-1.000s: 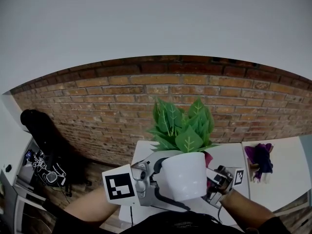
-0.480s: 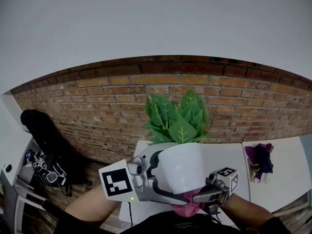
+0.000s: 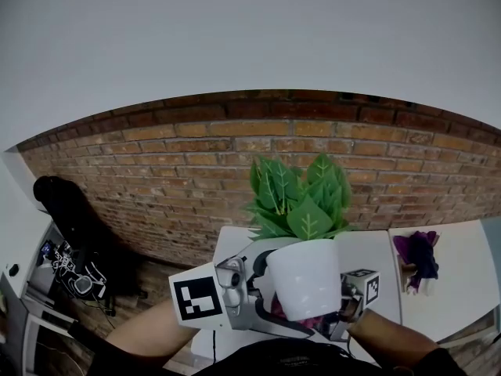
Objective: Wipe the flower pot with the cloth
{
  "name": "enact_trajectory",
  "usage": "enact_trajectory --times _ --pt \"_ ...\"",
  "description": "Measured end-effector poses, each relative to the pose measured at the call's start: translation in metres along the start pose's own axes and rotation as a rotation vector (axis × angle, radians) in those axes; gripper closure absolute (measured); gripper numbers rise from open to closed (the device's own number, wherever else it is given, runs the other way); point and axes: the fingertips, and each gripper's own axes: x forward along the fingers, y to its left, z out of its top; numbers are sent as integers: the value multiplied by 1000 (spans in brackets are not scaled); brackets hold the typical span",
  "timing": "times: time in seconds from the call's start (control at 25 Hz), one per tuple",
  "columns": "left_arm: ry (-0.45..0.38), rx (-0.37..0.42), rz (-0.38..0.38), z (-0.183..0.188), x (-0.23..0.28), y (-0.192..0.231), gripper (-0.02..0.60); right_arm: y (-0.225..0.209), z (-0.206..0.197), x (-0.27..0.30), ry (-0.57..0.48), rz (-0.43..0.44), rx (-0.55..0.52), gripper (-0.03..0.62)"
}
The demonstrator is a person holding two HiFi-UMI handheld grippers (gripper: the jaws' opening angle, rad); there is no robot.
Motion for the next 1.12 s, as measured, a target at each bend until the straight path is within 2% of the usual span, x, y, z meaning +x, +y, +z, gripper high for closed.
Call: enact_trajectory --times 0.12,0.2,0.28,0.4,0.44,0.52,0.84,1.04,1.12 --pt "15 1 16 -7 3 4 21 20 -44 8 225 49 -69 494" --pt "27 4 21 -11 3 6 21 18 -45 1 260 25 -102 494" --pt "31 3 27 -12 3 7 21 7 -26 -16 185 -39 -106 494" --pt "45 7 30 -14 3 7 21 -10 19 -42 -16 -172 -132 494" --pt "51 7 31 -16 3 8 21 -11 30 -46 -55 -196 -146 494" --pt "52 -4 40 -19 4 11 21 -7 38 -45 -41 -209 -182 494" --pt "86 -44 140 -36 -11 36 21 19 2 -37 368 -293 -454 494" --pt "157 -73 221 -50 -37 64 21 24 6 -13 567 -443 -767 494" --pt "204 -70 242 -61 -39 69 21 22 12 -6 644 -534 -880 494"
